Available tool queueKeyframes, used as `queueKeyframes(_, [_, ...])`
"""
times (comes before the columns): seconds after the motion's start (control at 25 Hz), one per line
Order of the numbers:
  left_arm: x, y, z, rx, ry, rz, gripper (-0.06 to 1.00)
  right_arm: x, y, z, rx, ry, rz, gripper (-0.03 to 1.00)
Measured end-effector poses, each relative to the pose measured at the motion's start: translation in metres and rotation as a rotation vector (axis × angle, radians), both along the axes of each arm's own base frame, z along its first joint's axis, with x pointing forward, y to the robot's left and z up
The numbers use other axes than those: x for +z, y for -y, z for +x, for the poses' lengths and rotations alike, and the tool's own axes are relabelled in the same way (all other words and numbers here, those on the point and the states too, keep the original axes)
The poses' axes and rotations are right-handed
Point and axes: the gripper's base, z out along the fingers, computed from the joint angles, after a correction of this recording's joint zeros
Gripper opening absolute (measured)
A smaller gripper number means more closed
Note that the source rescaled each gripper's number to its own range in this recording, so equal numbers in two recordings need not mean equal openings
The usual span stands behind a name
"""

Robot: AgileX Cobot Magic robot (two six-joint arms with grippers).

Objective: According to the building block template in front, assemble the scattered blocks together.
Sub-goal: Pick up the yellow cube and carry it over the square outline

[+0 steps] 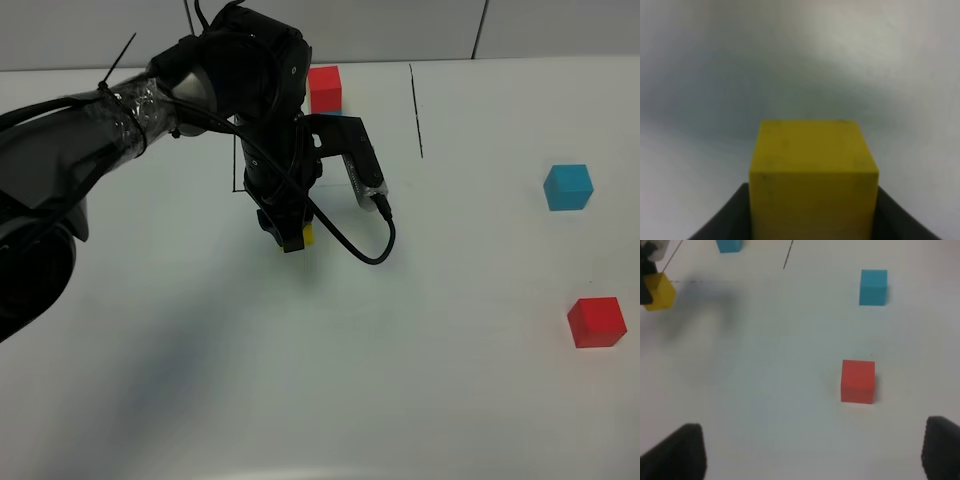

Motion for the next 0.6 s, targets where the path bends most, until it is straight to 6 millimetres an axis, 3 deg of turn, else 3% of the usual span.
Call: queueKeyframes(0.6, [-0.021, 0.014, 0.021, -0.062, 0.057, -0.038, 0.01, 0.000, 0.000, 0.000, -0.001, 0.000, 0.003, 0.75])
